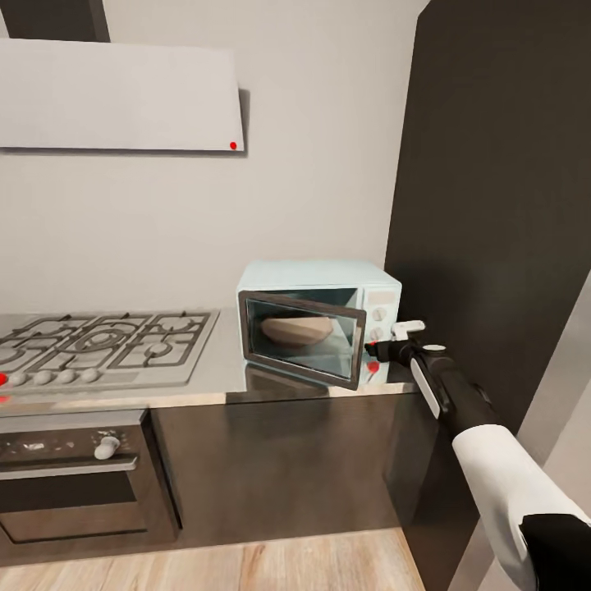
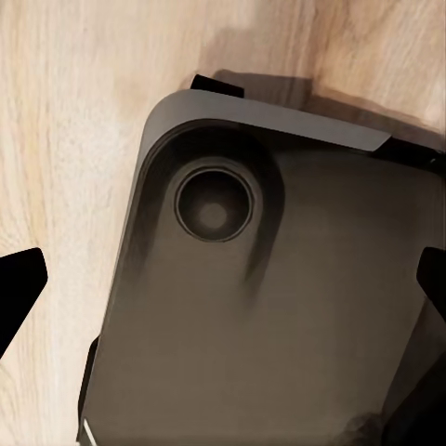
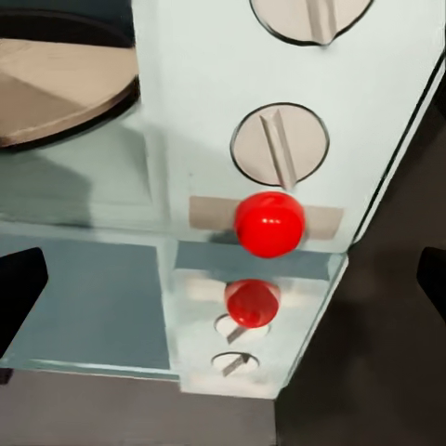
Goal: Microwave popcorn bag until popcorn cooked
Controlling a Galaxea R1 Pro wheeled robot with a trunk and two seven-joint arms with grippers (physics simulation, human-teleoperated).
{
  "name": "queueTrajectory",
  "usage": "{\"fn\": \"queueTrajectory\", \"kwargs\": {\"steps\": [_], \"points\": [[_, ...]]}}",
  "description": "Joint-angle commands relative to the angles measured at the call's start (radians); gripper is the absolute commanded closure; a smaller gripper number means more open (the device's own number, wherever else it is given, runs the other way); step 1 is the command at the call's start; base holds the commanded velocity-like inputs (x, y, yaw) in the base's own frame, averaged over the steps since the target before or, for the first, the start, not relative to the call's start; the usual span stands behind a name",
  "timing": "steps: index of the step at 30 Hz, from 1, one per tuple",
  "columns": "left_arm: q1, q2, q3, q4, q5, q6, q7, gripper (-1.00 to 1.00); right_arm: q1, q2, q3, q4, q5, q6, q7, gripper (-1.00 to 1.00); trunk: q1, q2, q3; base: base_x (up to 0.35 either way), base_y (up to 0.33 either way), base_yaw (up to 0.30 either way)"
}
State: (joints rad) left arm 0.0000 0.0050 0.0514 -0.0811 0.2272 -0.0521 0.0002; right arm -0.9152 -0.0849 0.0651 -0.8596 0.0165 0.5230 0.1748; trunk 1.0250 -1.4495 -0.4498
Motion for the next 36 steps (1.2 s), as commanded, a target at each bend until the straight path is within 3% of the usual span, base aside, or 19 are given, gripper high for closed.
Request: {"fn": "queueTrajectory", "kwargs": {"steps": [1, 6, 9, 20, 29, 33, 36], "points": [[0.000, 0.000, 0.005, 0.000, 0.001, -0.002, 0.000, -1.00, -0.001, 0.000, 0.003, -0.001, 0.003, 0.006, 0.019, -1.00, 0.000, -0.001, -0.001, 0.000, 0.000, 0.000], [0.000, 0.000, 0.004, -0.001, 0.001, -0.002, 0.000, -1.00, -0.001, -0.005, 0.007, 0.003, 0.012, 0.005, 0.141, -1.00, 0.000, -0.001, -0.001, 0.000, 0.000, 0.000], [0.000, 0.000, 0.004, 0.000, 0.001, -0.002, 0.000, -1.00, -0.001, -0.009, 0.007, 0.005, 0.014, 0.005, 0.172, -1.00, 0.000, -0.001, -0.001, 0.000, 0.000, 0.000], [0.000, 0.000, 0.005, 0.000, 0.000, -0.002, 0.000, -1.00, -0.001, -0.009, 0.007, 0.005, 0.016, 0.005, 0.178, -1.00, 0.000, -0.001, -0.001, -0.006, 0.000, 0.000], [0.000, 0.000, 0.004, 0.000, 0.000, -0.002, 0.000, -1.00, -0.001, -0.005, 0.008, 0.005, 0.013, 0.004, 0.180, -1.00, 0.000, -0.001, -0.001, -0.245, 0.000, 0.000], [0.000, 0.000, 0.004, 0.000, 0.000, -0.002, 0.000, -1.00, -0.001, -0.001, 0.008, 0.009, 0.010, -0.003, 0.251, -1.00, 0.000, -0.001, -0.001, -0.035, 0.000, 0.000], [0.000, 0.000, 0.004, 0.000, 0.000, -0.002, 0.000, -1.00, -0.001, 0.002, 0.007, 0.012, 0.011, -0.008, 0.255, -1.00, 0.000, -0.001, -0.001, -0.004, 0.000, 0.000]]}}
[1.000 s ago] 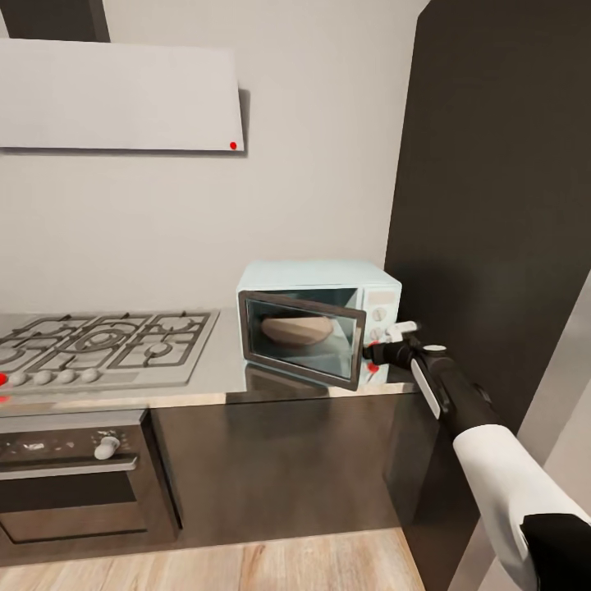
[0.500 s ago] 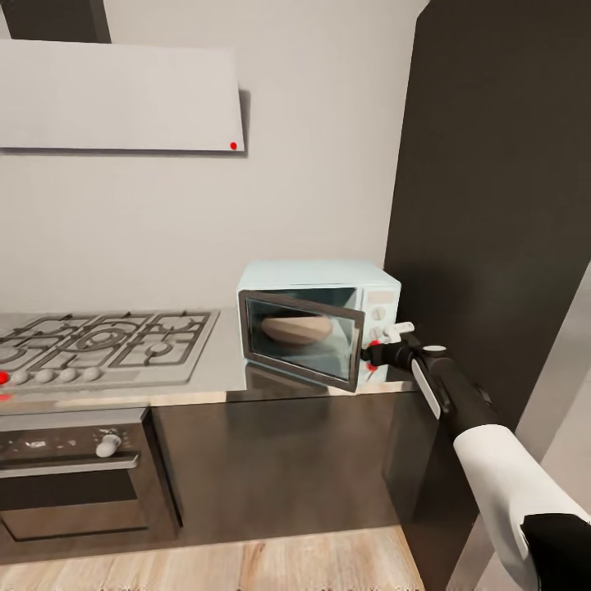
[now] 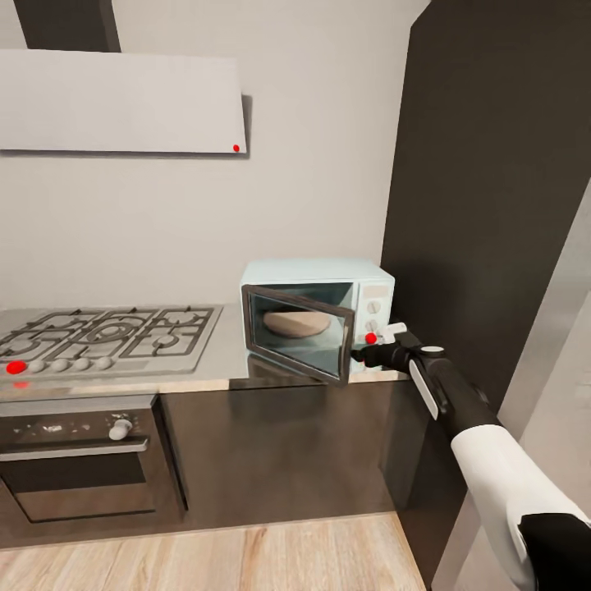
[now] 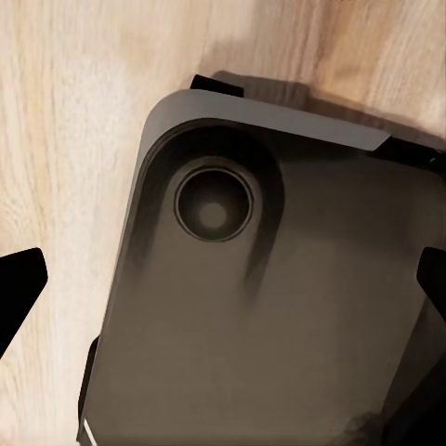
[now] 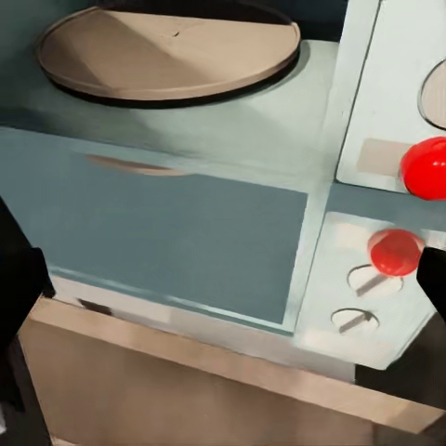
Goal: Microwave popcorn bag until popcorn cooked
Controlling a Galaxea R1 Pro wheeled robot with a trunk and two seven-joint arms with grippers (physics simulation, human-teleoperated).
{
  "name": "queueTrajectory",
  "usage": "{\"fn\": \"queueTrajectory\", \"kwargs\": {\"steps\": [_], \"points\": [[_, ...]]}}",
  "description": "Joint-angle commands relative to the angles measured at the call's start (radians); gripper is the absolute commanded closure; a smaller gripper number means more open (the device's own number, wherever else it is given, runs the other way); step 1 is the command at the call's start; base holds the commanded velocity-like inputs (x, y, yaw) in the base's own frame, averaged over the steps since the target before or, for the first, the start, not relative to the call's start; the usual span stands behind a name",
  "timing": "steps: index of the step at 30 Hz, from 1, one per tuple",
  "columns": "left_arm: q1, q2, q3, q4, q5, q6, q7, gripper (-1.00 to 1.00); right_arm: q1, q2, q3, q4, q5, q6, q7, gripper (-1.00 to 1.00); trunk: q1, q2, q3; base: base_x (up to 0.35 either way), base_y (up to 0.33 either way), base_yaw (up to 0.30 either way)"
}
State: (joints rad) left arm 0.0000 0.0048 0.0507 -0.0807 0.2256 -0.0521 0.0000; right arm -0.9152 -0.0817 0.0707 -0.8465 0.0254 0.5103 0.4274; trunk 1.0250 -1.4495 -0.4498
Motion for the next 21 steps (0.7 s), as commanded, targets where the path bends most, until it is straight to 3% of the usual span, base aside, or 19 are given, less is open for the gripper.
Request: {"fn": "queueTrajectory", "kwargs": {"steps": [1, 6, 12, 21], "points": [[0.000, 0.000, 0.005, -0.001, 0.001, -0.002, 0.000, -1.00, -0.001, -0.001, 0.001, -0.001, 0.002, 0.004, -0.002, -1.00, 0.000, -0.001, -0.001, -0.001, 0.000, 0.000], [0.000, 0.000, 0.005, -0.002, 0.001, -0.002, 0.000, -1.00, -0.001, -0.003, 0.000, -0.001, 0.003, 0.003, -0.028, -1.00, 0.000, -0.001, -0.001, 0.000, 0.000, 0.000], [0.000, 0.000, 0.005, -0.002, 0.001, -0.002, 0.000, -1.00, -0.001, 0.000, 0.003, 0.000, -0.002, 0.004, -0.003, -1.00, 0.000, -0.001, -0.001, 0.000, 0.000, 0.000], [0.000, 0.000, 0.005, -0.002, 0.001, -0.002, 0.000, -1.00, 0.000, 0.029, 0.004, 0.000, 0.001, 0.016, 0.170, -1.00, 0.000, -0.001, -0.001, 0.000, 0.000, 0.000]]}}
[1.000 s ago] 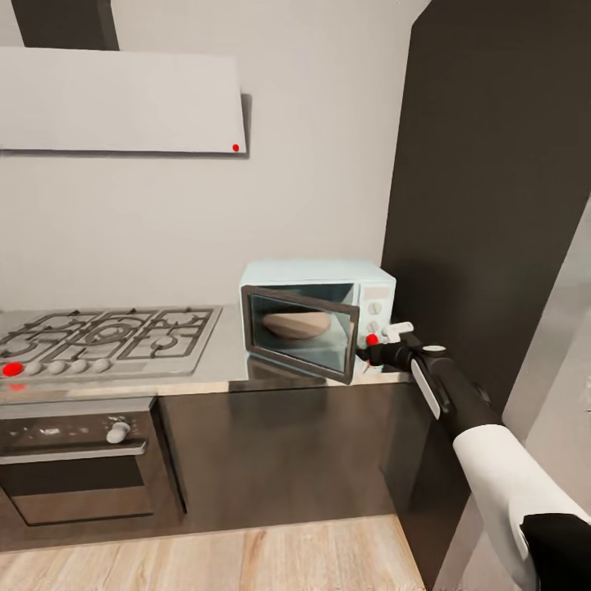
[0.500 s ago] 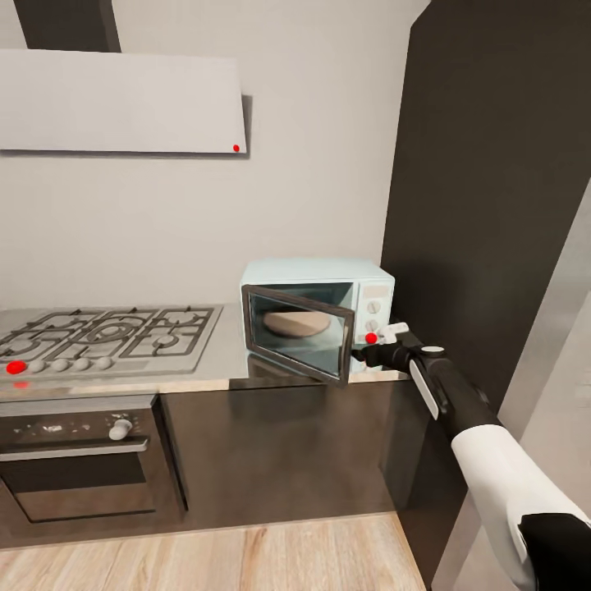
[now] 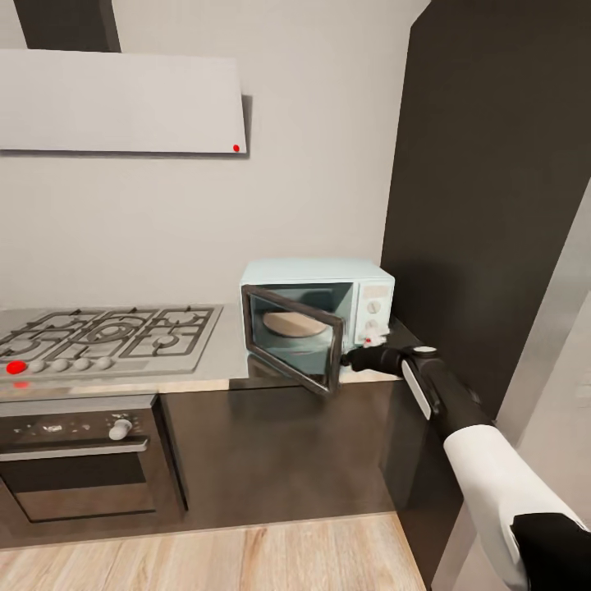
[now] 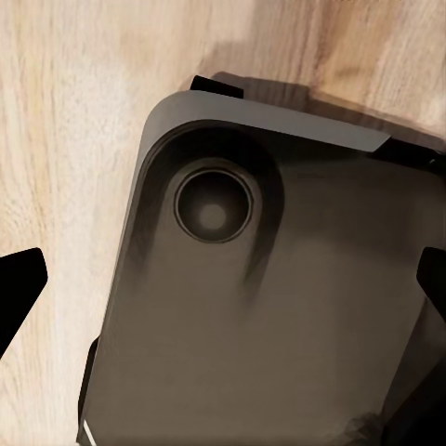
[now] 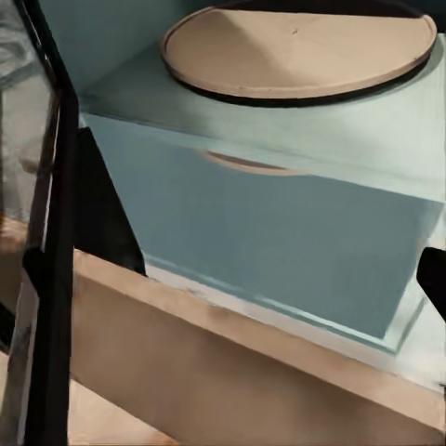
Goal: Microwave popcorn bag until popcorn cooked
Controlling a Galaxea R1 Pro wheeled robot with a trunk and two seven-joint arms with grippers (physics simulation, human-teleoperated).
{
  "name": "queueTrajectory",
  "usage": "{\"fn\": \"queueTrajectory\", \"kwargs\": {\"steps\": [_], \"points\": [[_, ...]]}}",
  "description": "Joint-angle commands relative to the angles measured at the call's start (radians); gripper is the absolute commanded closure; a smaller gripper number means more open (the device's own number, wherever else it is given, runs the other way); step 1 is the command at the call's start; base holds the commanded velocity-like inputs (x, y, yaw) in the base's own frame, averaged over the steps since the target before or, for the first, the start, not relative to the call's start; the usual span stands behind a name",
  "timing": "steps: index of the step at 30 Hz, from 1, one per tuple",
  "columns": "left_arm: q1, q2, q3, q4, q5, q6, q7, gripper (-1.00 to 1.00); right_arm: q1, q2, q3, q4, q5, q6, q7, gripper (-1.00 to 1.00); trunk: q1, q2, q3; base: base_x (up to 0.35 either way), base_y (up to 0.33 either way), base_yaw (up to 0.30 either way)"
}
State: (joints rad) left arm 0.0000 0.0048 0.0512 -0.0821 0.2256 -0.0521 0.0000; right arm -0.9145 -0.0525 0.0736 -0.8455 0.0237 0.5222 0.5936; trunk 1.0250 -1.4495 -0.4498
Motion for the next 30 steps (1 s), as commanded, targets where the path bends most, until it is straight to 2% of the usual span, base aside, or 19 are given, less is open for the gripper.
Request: {"fn": "queueTrajectory", "kwargs": {"steps": [1, 5, 8, 18, 30], "points": [[0.000, 0.000, 0.005, -0.001, 0.001, -0.002, 0.000, -1.00, 0.000, 0.008, 0.004, -0.002, 0.003, 0.005, 0.011, -1.00, 0.000, -0.001, -0.001, 0.000, 0.000, 0.000], [0.000, 0.000, 0.004, -0.001, 0.001, -0.002, 0.000, -1.00, 0.030, 0.061, 0.013, -0.002, 0.019, 0.007, 0.021, -1.00, 0.000, -0.001, -0.001, 0.000, 0.000, 0.000], [0.000, 0.000, 0.004, -0.001, 0.001, -0.002, 0.000, -1.00, 0.040, 0.076, 0.027, -0.003, 0.026, 0.009, 0.020, -1.00, 0.000, -0.001, -0.001, 0.000, 0.000, 0.000], [0.000, 0.000, 0.006, -0.001, 0.001, -0.003, 0.000, -1.00, 0.042, 0.072, 0.029, -0.005, 0.029, 0.031, 0.024, -1.00, 0.000, -0.001, -0.001, -0.010, 0.010, 0.000], [0.000, 0.000, 0.004, -0.001, 0.000, -0.003, -0.001, -1.00, 0.043, 0.079, 0.029, -0.009, 0.018, 0.035, 0.024, -1.00, 0.000, -0.001, -0.001, -0.163, 0.160, 0.000]]}}
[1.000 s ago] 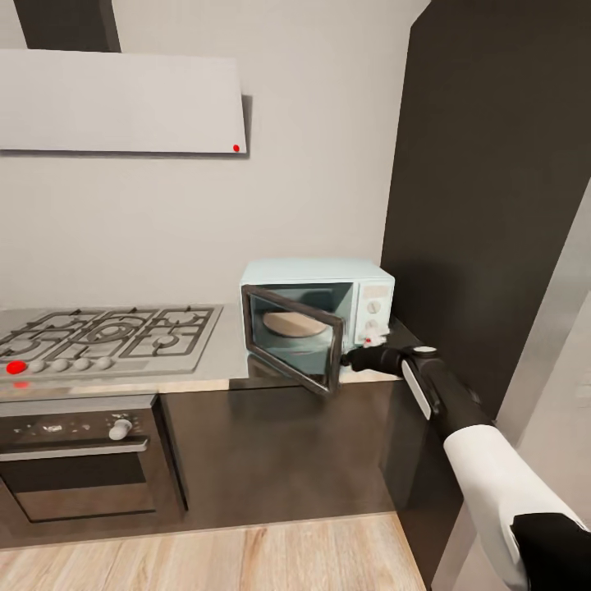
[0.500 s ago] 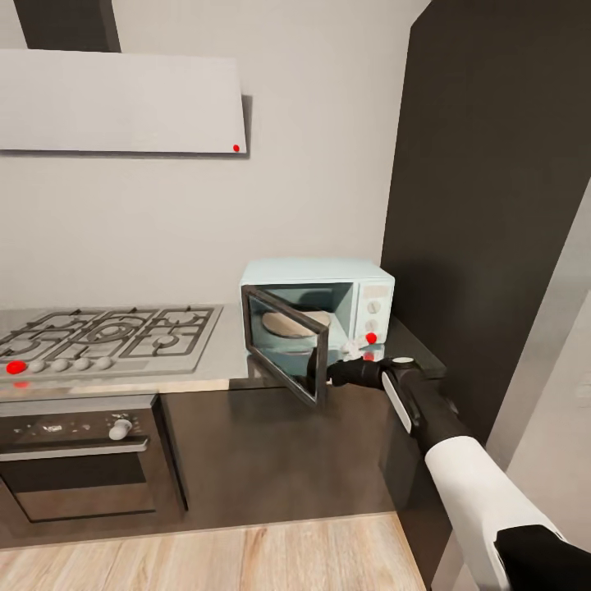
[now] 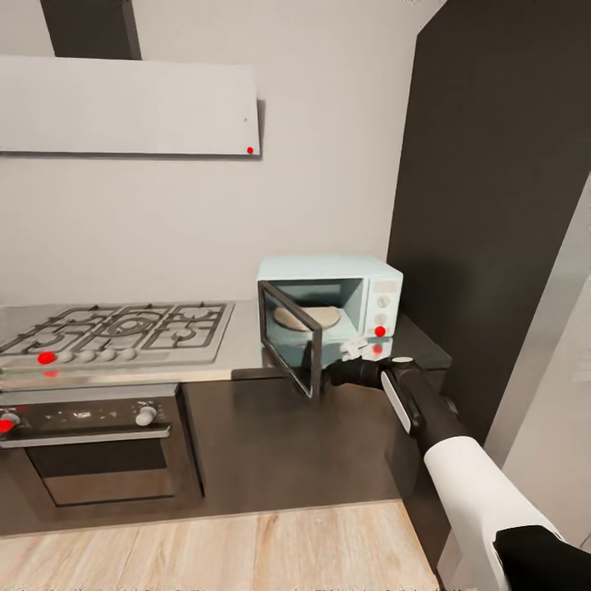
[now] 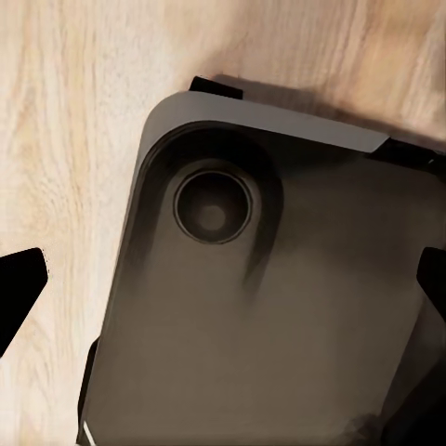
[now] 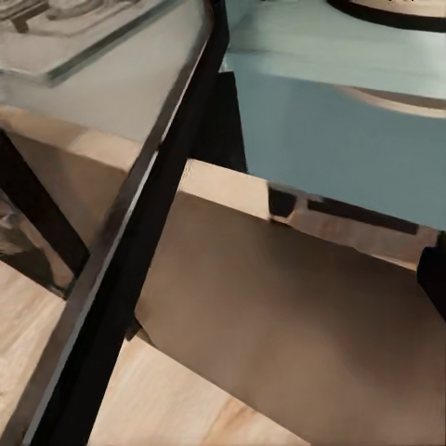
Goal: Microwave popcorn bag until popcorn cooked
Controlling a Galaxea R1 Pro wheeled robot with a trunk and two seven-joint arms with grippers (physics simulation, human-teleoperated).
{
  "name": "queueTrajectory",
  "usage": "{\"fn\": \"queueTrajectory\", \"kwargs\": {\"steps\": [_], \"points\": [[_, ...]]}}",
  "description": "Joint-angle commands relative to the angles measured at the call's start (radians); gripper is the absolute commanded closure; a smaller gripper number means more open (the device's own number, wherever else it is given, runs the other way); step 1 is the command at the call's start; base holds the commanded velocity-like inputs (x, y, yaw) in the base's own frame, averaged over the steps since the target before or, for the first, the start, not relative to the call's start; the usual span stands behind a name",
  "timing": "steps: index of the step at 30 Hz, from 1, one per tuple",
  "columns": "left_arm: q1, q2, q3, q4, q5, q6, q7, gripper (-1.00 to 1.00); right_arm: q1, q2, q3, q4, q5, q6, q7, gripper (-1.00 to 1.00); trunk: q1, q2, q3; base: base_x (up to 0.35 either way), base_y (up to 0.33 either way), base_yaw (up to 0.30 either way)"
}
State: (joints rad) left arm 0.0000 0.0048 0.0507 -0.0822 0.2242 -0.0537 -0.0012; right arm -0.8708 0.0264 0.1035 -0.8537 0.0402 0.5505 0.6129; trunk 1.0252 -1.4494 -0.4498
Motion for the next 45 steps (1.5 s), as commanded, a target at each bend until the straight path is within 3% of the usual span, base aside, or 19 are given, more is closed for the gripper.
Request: {"fn": "queueTrajectory", "kwargs": {"steps": [1, 21, 37, 41, 45], "points": [[0.000, 0.000, 0.005, -0.001, 0.001, -0.002, 0.000, -1.00, -0.001, 0.001, -0.001, -0.002, 0.000, 0.006, 0.005, -1.00, 0.000, -0.001, -0.001, -0.097, 0.101, 0.000], [0.000, 0.000, 0.005, -0.001, 0.001, -0.001, -0.006, -1.00, -0.001, 0.000, -0.004, -0.004, 0.002, 0.006, 0.001, -1.00, 0.000, -0.001, -0.001, -0.011, 0.271, 0.000], [0.000, 0.000, 0.005, -0.001, 0.001, -0.002, -0.006, -1.00, -0.001, -0.016, -0.011, -0.009, 0.011, 0.002, -0.011, -1.00, 0.000, -0.001, -0.001, 0.000, 0.016, 0.000], [0.000, 0.000, 0.006, -0.001, 0.001, -0.002, -0.005, -1.00, -0.001, -0.033, -0.019, -0.010, 0.011, -0.006, -0.059, -1.00, 0.000, -0.001, -0.001, 0.000, 0.000, 0.000], [0.000, 0.000, 0.006, 0.000, 0.003, -0.001, -0.005, -1.00, -0.001, -0.040, -0.051, 0.001, 0.010, -0.010, -0.189, -1.00, 0.000, -0.001, -0.001, 0.000, 0.000, 0.000]]}}
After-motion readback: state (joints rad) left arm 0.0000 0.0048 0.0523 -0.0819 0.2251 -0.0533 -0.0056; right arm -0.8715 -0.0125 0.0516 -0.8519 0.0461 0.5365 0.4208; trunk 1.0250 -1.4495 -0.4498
